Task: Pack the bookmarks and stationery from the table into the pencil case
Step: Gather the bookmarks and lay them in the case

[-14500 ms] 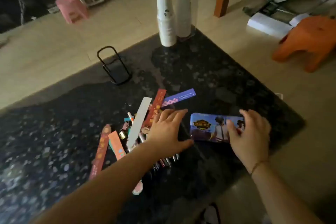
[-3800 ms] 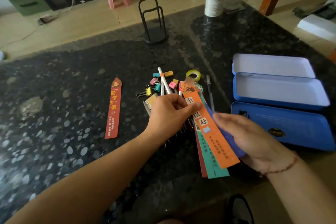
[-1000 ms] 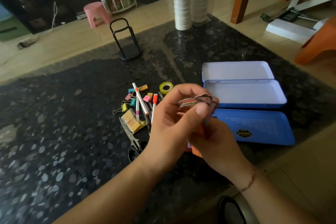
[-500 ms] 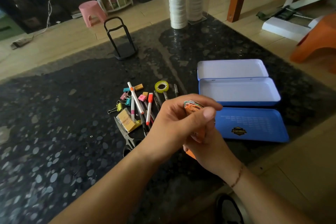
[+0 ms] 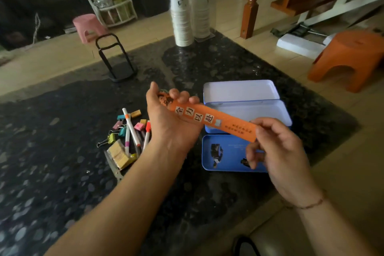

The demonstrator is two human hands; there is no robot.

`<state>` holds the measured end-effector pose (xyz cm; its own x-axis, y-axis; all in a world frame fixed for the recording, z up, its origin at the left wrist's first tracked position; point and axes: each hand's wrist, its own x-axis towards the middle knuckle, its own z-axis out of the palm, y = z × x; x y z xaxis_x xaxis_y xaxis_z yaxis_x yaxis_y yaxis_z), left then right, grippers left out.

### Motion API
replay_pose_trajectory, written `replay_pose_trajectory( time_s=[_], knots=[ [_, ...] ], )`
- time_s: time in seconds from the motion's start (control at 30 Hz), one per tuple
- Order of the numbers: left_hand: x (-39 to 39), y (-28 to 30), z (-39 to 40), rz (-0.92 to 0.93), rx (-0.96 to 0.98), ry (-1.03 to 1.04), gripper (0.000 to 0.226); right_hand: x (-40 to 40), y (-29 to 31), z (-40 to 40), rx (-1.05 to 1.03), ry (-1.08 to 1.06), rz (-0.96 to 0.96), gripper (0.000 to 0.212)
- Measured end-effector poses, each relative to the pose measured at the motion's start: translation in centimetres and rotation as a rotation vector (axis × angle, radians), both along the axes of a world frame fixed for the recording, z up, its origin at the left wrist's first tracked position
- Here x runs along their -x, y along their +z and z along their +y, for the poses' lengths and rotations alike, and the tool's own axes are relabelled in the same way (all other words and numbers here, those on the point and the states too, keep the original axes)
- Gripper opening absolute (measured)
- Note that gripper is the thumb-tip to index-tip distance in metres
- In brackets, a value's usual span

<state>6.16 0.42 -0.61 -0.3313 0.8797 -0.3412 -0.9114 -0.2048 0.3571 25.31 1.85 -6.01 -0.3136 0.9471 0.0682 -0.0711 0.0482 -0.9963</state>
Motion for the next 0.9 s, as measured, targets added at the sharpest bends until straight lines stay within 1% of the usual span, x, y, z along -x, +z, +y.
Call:
replay_pose_trajectory(
  time_s=[0.07, 0.1, 0.13, 0.2, 0.23, 0.27, 0.33, 0.37, 0.4, 0.43, 0.47, 0.53, 0.57, 0.6, 0.67, 0.7, 0.73, 0.8, 0.87, 0.9],
  knots=[
    [-1.5, -0.9, 0.9, -0.046, -0.020, -0.017, 0.042, -0.8, -0.2, 0.7, -0.081, -0.138, -0.096, 0.019],
    [-2.0, -1.3, 1.4, -0.039, -0.026, -0.051, 0.040, -1.3, -0.3, 1.2, -0.094, -0.205, -0.151, 0.022],
    [-2.2, -1.6, 2.0, 0.004, -0.023, -0.099, 0.038, -1.8, -0.2, 2.0, -0.087, -0.266, -0.201, 0.024],
    [-1.8, -2.3, 3.2, 0.190, 0.058, -0.162, 0.037, -3.3, 0.1, 4.4, -0.023, -0.348, -0.276, 0.024],
    [-1.2, -2.8, 3.9, 0.348, 0.135, -0.148, 0.034, -4.2, 0.2, 6.0, 0.010, -0.368, -0.306, 0.023],
    [-0.6, -3.4, 4.5, 0.583, 0.216, -0.117, 0.029, -4.9, 0.4, 7.7, 0.034, -0.379, -0.333, 0.022],
    [1.0, -4.4, 5.4, 1.219, 0.359, -0.037, 0.016, -6.1, 0.8, 10.7, 0.087, -0.375, -0.398, 0.021],
    [1.9, -4.9, 5.6, 1.519, 0.398, -0.020, 0.014, -6.5, 0.7, 12.0, 0.118, -0.362, -0.436, 0.021],
    [2.6, -5.4, 5.8, 1.750, 0.404, -0.064, 0.018, -6.7, 0.5, 13.0, 0.135, -0.341, -0.483, 0.020],
    [3.1, -5.9, 5.9, 1.914, 0.386, -0.161, 0.029, -6.7, 0.3, 13.7, 0.132, -0.314, -0.545, 0.018],
    [3.4, -6.4, 5.9, 2.014, 0.358, -0.291, 0.045, -6.5, 0.1, 14.2, 0.112, -0.286, -0.614, 0.018],
    [3.4, -7.2, 5.6, 2.113, 0.330, -0.544, 0.080, -5.6, -0.1, 14.7, 0.053, -0.233, -0.719, 0.019],
    [3.3, -7.5, 5.4, 2.168, 0.323, -0.620, 0.092, -5.0, -0.1, 14.8, 0.028, -0.211, -0.751, 0.022],
    [3.3, -7.7, 5.2, 2.234, 0.315, -0.668, 0.100, -4.4, -0.2, 14.9, 0.008, -0.200, -0.772, 0.023],
    [3.4, -8.1, 4.9, 2.344, 0.292, -0.705, 0.105, -3.2, -0.2, 14.9, -0.041, -0.219, -0.795, 0.017],
    [3.4, -8.1, 4.8, 2.366, 0.289, -0.691, 0.105, -2.7, 0.0, 14.8, -0.079, -0.240, -0.814, 0.014],
    [3.5, -8.1, 4.8, 2.369, 0.290, -0.670, 0.104, -2.4, 0.1, 14.8, -0.124, -0.253, -0.854, 0.013],
    [3.7, -7.9, 4.7, 2.360, 0.282, -0.665, 0.101, -2.1, 0.4, 14.4, -0.214, -0.242, -1.000, 0.011],
    [4.0, -7.5, 4.7, 2.353, 0.266, -0.727, 0.100, -2.0, 0.3, 13.8, -0.266, -0.205, -1.111, 0.007],
    [4.2, -7.3, 4.7, 2.339, 0.265, -0.760, 0.100, -2.0, 0.2, 13.5, -0.278, -0.185, -1.142, 0.010]
  ],
)
